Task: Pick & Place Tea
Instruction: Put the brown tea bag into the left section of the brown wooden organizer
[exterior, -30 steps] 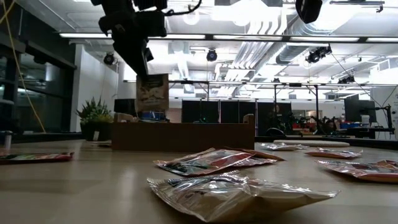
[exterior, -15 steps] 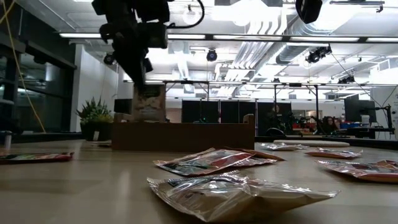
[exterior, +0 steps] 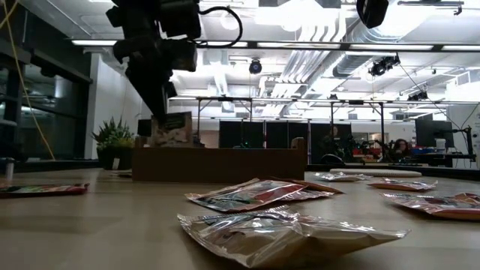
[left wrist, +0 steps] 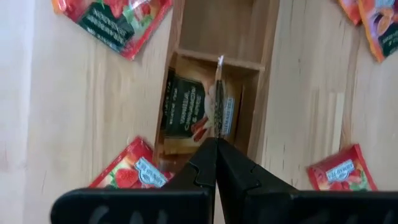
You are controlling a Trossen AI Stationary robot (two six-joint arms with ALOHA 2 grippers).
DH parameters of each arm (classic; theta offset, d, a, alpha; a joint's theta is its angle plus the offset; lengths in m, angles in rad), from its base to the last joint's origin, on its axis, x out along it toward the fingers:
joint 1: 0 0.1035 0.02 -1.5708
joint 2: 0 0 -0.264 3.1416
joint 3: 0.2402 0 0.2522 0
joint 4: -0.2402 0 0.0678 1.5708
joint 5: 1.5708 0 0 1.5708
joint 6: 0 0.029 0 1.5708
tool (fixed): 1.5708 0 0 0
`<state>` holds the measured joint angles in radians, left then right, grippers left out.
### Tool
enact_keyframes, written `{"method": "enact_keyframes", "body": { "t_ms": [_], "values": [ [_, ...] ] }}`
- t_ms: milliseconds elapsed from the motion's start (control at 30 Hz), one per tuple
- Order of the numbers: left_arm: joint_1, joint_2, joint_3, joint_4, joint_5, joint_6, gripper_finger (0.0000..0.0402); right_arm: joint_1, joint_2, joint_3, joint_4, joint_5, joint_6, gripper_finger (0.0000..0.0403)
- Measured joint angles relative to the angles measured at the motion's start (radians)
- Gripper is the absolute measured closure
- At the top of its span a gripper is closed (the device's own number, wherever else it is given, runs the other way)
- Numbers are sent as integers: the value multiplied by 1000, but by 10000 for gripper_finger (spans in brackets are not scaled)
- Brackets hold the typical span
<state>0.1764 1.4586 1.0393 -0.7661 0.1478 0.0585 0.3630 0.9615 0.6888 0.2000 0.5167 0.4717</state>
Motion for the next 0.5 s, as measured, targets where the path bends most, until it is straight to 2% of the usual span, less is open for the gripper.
{"method": "enact_keyframes", "body": {
  "t_ms": [300,500],
  "values": [
    [0,0,0,5,2,-10,401,0,0,0,0,0,0,403],
    [0,0,0,2,49,-6,396,0,0,0,0,0,1,403]
  ]
}}
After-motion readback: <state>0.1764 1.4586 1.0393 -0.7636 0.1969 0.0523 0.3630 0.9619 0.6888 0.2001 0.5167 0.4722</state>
